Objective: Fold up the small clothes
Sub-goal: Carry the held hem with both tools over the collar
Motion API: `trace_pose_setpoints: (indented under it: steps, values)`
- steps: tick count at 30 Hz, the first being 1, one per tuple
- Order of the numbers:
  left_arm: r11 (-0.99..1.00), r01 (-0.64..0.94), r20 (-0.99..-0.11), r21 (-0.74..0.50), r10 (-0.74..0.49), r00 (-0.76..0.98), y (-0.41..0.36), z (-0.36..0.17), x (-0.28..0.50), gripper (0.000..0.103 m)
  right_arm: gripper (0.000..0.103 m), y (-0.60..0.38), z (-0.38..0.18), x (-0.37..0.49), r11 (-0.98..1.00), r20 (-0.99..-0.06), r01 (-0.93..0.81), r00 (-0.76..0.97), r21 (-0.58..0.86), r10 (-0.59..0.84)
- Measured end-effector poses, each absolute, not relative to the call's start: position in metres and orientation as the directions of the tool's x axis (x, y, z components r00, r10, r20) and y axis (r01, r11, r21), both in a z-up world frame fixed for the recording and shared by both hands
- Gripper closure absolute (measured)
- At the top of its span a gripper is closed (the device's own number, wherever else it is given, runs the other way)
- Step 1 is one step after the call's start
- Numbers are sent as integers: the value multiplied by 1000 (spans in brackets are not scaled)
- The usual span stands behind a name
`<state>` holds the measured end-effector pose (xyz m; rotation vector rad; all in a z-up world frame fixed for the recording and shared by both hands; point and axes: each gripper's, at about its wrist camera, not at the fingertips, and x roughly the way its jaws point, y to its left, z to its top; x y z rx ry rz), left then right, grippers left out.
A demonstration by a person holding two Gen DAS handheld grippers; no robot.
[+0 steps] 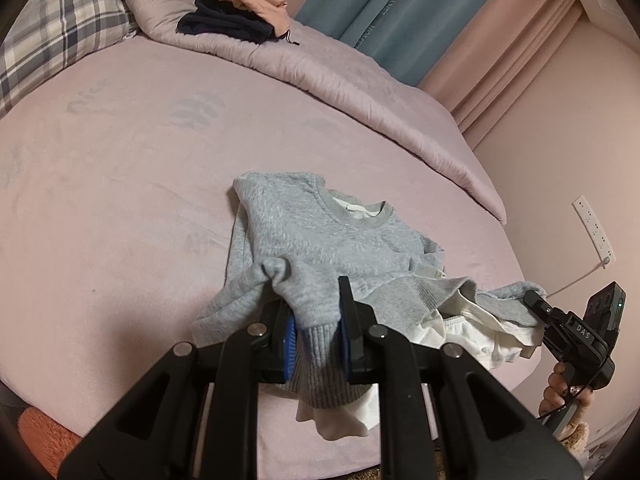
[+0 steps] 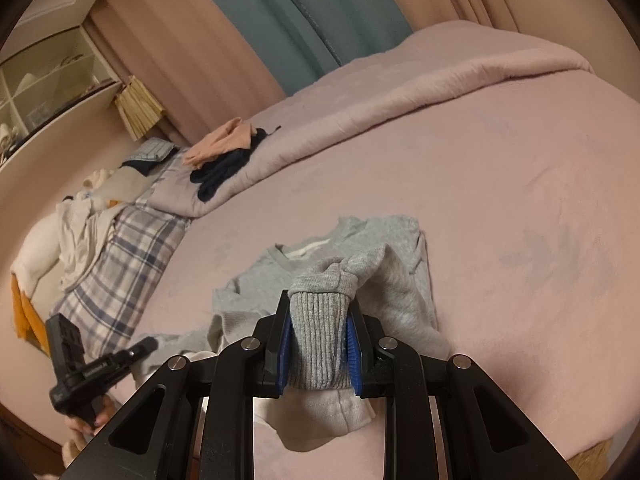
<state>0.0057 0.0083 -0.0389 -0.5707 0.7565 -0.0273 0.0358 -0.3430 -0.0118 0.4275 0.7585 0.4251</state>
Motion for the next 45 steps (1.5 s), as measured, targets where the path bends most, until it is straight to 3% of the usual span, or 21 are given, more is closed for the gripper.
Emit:
trace_pose_setpoints:
  steps: [20,45]
  values:
    - [844,-193,-689,-500,-254,679,18,-46,50,87,79,-340,-19,60,837,-602,-133,636,531,483]
    - [807,-262,-729,-529,-273,628,46,-75,135,87,79,-331,-52,130,865,-723,5,552,501,416]
